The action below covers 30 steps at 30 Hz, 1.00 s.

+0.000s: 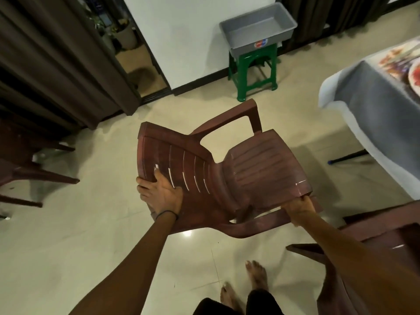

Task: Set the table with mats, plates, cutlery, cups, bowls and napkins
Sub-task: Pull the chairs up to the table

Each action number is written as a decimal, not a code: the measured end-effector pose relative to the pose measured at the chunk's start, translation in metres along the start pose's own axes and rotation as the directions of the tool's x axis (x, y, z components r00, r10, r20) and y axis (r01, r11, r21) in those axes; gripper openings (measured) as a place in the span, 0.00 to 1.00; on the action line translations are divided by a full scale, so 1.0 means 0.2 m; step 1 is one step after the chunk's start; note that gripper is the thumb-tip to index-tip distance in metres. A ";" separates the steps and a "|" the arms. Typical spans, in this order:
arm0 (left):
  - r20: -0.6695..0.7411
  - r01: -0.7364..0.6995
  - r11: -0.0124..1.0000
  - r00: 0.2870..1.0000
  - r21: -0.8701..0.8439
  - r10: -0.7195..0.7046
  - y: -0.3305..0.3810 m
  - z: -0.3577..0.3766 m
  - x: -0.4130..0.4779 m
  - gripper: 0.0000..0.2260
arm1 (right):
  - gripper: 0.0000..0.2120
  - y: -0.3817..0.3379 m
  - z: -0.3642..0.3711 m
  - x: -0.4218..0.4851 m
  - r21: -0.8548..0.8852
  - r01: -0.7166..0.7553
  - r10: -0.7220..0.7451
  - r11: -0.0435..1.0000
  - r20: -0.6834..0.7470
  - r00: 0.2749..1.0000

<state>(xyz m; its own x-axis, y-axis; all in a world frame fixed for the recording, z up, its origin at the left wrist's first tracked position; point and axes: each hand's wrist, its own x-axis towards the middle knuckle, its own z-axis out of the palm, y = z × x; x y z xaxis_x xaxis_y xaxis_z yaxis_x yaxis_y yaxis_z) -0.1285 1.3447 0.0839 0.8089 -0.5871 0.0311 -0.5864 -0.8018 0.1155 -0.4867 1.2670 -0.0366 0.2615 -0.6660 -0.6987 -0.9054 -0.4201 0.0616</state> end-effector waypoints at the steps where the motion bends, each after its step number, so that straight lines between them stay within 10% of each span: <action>1: 0.005 -0.016 1.000 1.000 0.002 0.016 0.06 0.01 0.00 0.38 | 0.25 0.04 0.00 0.01 0.026 0.031 -0.032 0.999 0.003 0.999; 17: 0.072 -0.321 0.905 0.933 -0.278 0.353 0.77 0.04 0.48 0.41 | 0.27 0.11 -0.10 0.01 0.308 -0.371 0.393 0.876 -0.011 0.919; 30: 0.180 -0.630 0.775 0.758 -0.045 0.626 1.22 0.12 1.28 0.26 | 0.25 -0.15 0.03 0.17 0.823 -0.375 0.554 0.427 0.089 0.828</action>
<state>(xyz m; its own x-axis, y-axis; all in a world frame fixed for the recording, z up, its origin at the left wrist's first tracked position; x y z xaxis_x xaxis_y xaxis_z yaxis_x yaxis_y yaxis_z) -0.0653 0.9959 0.0953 0.2384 -0.9676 -0.0831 -0.9622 -0.2469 0.1149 -0.4529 1.2602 -0.0669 -0.3152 -0.7288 -0.6079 -0.7602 0.5773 -0.2980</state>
